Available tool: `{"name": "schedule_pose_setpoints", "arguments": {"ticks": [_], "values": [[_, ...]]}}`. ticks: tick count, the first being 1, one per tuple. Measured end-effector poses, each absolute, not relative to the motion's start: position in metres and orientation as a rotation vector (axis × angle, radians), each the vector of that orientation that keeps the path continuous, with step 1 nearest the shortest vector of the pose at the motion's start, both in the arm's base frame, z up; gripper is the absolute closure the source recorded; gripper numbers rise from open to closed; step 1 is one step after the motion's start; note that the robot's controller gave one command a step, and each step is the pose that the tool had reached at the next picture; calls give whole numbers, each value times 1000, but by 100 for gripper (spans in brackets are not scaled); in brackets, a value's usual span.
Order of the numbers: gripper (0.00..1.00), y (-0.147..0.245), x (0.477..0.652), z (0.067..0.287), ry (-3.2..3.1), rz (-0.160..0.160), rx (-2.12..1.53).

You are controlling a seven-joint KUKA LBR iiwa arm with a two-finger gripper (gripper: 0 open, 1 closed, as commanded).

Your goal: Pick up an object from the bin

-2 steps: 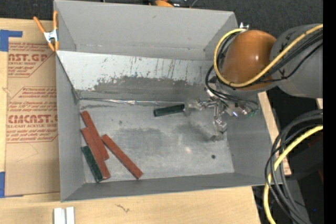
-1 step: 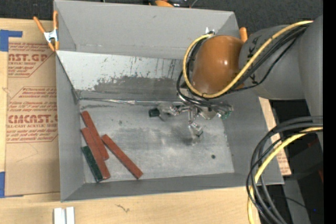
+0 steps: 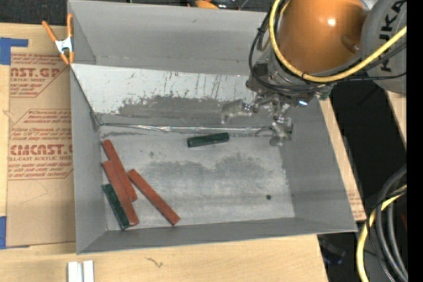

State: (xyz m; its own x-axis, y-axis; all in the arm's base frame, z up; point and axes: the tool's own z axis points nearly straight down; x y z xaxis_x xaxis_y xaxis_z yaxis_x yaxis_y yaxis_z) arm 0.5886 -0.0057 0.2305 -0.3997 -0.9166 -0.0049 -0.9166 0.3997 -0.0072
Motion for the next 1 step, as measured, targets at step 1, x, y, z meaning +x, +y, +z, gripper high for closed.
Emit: {"name": "schedule_pose_setpoints", "arguments": {"ticks": [1], "values": [[0,67,549,117,2557,13,-1831]]}}
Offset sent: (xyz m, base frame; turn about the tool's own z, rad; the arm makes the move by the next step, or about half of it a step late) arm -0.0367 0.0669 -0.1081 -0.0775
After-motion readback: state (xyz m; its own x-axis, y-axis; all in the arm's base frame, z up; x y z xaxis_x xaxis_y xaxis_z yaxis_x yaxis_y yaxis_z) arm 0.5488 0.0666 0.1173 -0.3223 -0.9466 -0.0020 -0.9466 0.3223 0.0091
